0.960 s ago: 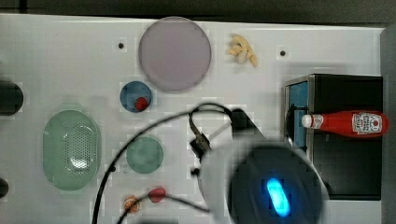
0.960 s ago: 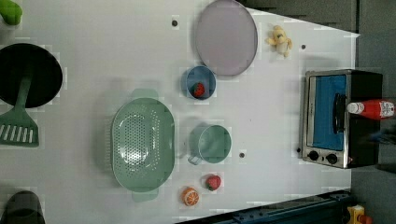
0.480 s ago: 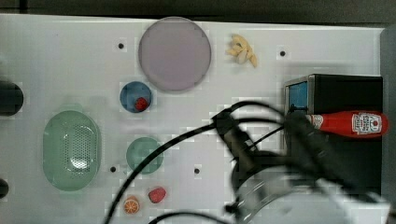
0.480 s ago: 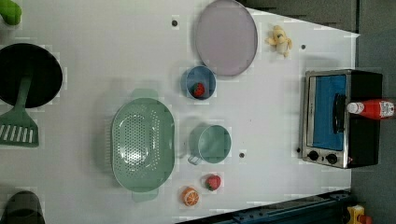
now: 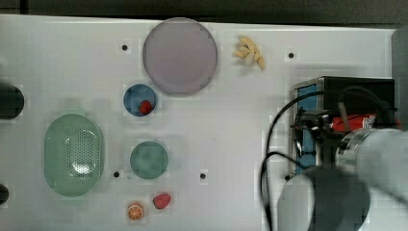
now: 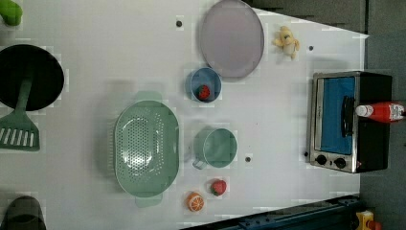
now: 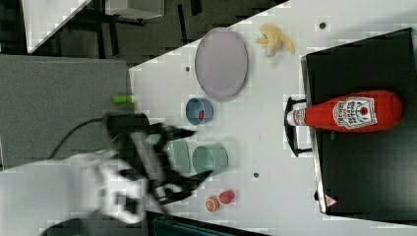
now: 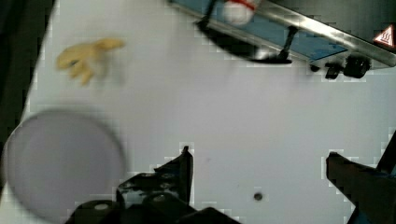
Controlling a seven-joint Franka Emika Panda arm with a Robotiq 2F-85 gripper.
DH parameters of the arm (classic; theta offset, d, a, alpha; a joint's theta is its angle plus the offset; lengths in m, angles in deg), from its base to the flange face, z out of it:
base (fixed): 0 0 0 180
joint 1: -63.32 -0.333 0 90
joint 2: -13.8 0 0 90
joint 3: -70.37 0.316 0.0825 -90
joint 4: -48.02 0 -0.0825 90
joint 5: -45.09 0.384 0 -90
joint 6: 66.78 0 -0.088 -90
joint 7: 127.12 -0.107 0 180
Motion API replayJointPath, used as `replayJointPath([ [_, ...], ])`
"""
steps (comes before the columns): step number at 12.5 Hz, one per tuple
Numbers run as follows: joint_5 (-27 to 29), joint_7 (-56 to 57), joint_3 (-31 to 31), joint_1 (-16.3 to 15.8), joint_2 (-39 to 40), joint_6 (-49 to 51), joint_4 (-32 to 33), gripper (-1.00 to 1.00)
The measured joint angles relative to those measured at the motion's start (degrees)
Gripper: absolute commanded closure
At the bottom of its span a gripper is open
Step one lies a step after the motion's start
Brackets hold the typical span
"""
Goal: Pick Ketchup from oven and place it on table.
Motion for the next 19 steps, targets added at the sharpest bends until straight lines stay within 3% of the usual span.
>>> replayJointPath([
  [5,0.97,0.91,-7.44,0.6,5.97,-7.97,0.56,-1.0],
  [13,1.55,1.24,-14.69,3.14,28.65,-14.82,-12.53,-1.0],
  [19,10.03,1.24,-13.76,5.65,33.47,-20.99,-13.09,-1.0],
])
